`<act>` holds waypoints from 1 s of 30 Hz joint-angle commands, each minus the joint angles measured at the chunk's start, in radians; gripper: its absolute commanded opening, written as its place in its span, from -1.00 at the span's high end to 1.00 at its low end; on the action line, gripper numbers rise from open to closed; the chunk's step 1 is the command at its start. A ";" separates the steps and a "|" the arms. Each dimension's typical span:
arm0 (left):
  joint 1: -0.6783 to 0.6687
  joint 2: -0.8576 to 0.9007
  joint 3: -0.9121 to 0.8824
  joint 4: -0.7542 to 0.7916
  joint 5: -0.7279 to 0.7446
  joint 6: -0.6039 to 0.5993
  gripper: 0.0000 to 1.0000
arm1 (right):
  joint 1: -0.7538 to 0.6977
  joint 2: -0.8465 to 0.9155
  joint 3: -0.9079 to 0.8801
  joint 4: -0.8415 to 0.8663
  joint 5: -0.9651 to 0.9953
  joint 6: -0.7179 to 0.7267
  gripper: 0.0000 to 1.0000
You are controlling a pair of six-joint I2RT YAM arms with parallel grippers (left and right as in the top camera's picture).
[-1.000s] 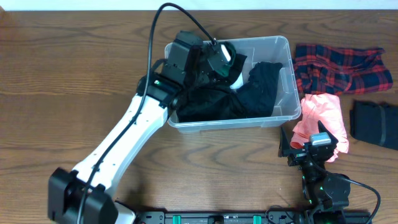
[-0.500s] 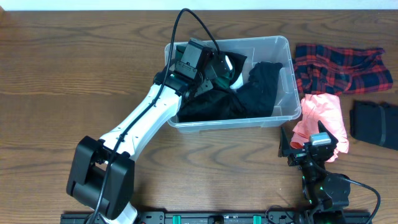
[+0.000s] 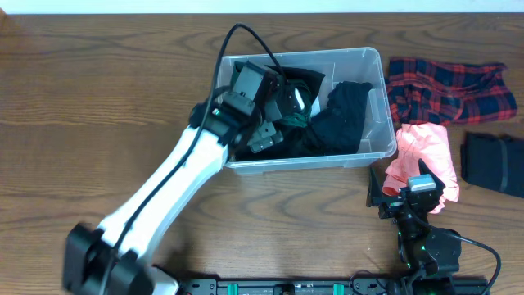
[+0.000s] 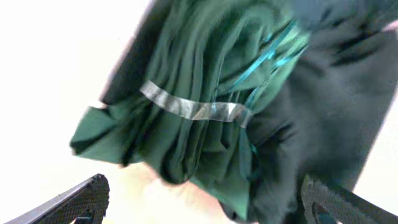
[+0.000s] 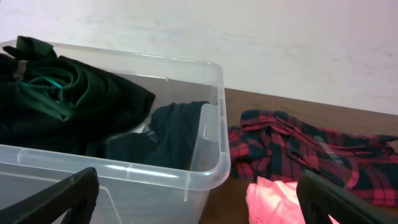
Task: Pack container
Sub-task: 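Carry the green cloth with the left gripper into the bin, then lower the green cloth into the bin's left side and release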
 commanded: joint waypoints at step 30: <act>-0.022 0.164 -0.002 0.322 0.021 -0.651 0.88 | -0.009 -0.004 -0.002 -0.004 0.006 -0.006 -0.98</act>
